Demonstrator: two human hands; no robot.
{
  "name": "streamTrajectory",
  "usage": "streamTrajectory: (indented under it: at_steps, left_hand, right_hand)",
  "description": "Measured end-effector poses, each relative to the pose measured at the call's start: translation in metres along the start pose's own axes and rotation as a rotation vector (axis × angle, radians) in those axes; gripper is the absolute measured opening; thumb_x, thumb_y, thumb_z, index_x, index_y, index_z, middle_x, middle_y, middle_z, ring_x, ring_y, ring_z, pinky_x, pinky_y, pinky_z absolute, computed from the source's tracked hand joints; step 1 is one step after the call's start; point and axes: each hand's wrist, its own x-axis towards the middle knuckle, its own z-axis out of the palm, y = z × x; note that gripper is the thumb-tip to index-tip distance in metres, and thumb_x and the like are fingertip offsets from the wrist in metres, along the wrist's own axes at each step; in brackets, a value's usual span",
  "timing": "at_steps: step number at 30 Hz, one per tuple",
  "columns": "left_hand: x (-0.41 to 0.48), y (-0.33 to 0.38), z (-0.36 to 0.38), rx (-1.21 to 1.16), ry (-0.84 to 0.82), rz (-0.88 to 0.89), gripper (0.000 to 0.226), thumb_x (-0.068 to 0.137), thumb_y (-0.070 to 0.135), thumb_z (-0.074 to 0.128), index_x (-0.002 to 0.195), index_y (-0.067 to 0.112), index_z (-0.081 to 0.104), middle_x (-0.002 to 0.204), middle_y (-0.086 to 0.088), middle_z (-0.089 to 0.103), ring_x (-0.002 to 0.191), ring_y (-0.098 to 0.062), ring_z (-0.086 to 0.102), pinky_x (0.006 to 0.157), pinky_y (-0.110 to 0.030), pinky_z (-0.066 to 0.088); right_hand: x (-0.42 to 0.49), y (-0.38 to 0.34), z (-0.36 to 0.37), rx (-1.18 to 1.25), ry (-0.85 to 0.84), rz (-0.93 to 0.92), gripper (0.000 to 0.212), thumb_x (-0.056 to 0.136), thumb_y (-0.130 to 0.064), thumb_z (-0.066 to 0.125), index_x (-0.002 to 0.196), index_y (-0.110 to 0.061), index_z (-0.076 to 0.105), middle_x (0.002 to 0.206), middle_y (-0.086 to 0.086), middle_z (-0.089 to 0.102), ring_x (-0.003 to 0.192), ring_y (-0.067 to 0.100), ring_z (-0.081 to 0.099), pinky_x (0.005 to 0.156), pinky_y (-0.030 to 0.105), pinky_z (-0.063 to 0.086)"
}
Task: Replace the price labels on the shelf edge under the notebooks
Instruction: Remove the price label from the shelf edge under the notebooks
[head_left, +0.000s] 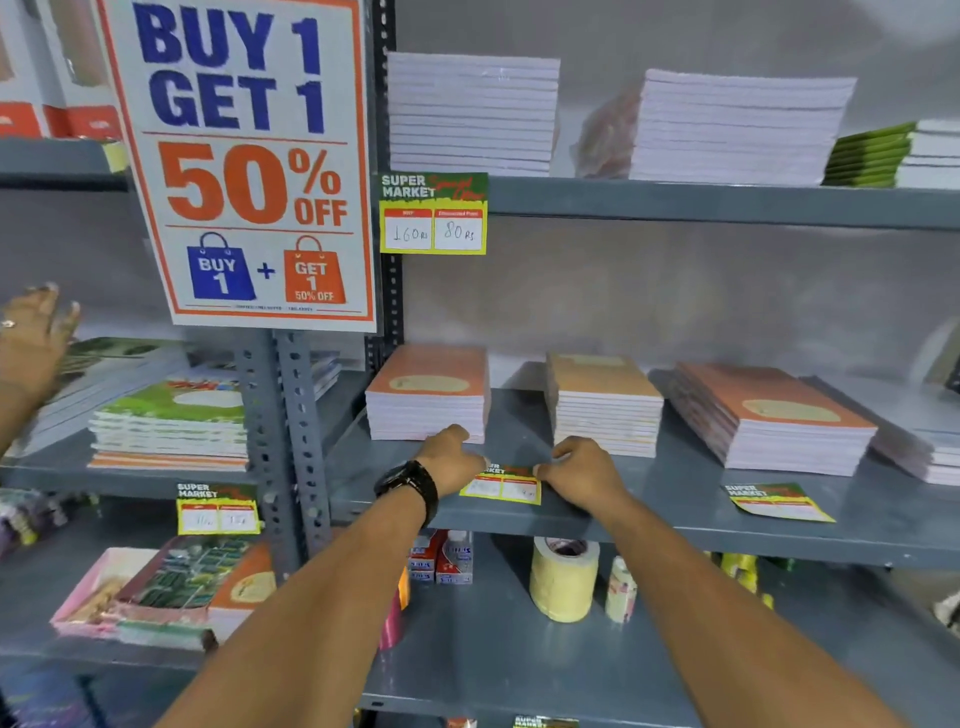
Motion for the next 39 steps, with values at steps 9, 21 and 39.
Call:
streamTrajectory:
  at_steps: [9,21,39]
  left_hand:
    - [-0.004,0.002,-0.003,-0.42,0.0,-0.02,0.056,0.074,-0.004,0.077,0.122,0.011,0.052,0.103,-0.01,0.057,0.093,-0.024,0.06,0.084,-0.035,0.054]
    - [-0.055,-0.037,-0.031,0.002,-0.181,0.328,0.037,0.069,0.017,0.084,0.099,0.029,0.067,0.113,0.003,0.068,0.092,-0.012,0.066,0.087,-0.033,0.052]
    - [-0.08,-0.043,-0.011,0.512,0.086,0.411,0.009,0.09,0.02,0.054,0.095,0.022,0.062,0.103,-0.002,0.065,0.093,-0.025,0.06,0.079,-0.034,0.048]
  right_hand:
    - [0.007,0.002,0.009,0.462,-0.048,0.19,0.046,0.063,-0.001,0.084,0.103,-0.007,0.064,0.098,0.014,0.07,0.093,0.027,0.068,0.082,0.037,0.058]
    - [-0.049,-0.013,0.03,0.255,-0.301,-0.237,0.019,0.075,-0.007,0.078,0.091,-0.016,0.076,0.083,0.002,0.075,0.07,0.009,0.066,0.07,0.028,0.054]
    - [-0.068,-0.019,0.065,-0.177,-0.087,-0.37,0.005,0.081,-0.018,0.069,0.083,-0.014,0.07,0.085,0.009,0.073,0.077,0.025,0.062,0.066,0.031,0.047]
